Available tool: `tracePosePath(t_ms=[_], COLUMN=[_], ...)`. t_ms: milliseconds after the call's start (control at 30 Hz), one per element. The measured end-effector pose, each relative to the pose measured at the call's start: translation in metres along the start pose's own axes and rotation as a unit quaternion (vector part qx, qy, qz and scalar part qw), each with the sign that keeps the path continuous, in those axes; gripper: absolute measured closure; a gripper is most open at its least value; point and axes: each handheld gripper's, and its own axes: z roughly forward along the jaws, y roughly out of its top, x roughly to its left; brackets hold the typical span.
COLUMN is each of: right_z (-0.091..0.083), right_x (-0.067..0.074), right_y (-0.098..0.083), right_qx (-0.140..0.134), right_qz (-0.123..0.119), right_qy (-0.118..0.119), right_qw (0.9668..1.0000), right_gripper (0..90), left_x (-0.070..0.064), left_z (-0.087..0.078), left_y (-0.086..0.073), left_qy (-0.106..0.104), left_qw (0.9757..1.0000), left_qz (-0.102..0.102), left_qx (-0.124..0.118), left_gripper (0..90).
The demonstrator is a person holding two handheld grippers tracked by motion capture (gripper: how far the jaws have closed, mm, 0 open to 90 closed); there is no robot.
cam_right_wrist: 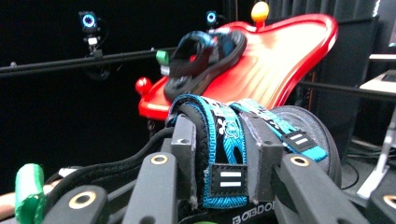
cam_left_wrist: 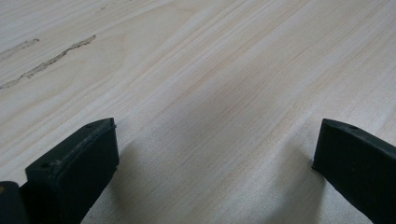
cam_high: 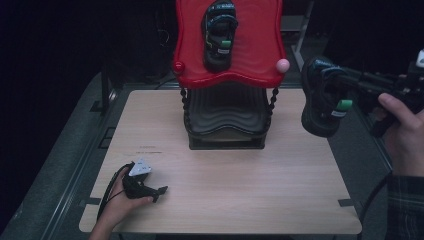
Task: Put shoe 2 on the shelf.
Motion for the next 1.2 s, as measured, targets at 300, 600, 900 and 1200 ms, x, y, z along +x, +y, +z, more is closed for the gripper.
tracePosePath(t_ms=[300, 600, 900, 1200], right_z=[0.009, 0.048, 0.106, 0.151], right_x=[-0.010, -0.018, -0.029, -0.038], right_y=[0.041, 0.065, 0.087, 0.092], right_qx=[-0.028, -0.033, -0.031, -0.017], right_qz=[-0.005, -0.011, -0.020, -0.017], right_qy=[0.003, 0.017, 0.031, 0.038], right_qw=[0.9996, 0.9993, 0.9988, 0.9990], right_gripper=[67.8, 67.9, 67.9, 67.9], left_x=[0.000, 0.000, 0.000, 0.000], left_z=[0.000, 0.000, 0.001, 0.001], left_y=[0.000, 0.000, 0.000, 0.000], left_qy=[0.000, 0.000, 0.000, -0.001], left_qw=[1.0000, 1.0000, 1.0000, 1.0000], left_qz=[0.000, 0.000, 0.000, 0.000], left_qx=[0.000, -0.001, -0.002, -0.002], left_gripper=[0.0, 0.0, 0.0, 0.0])
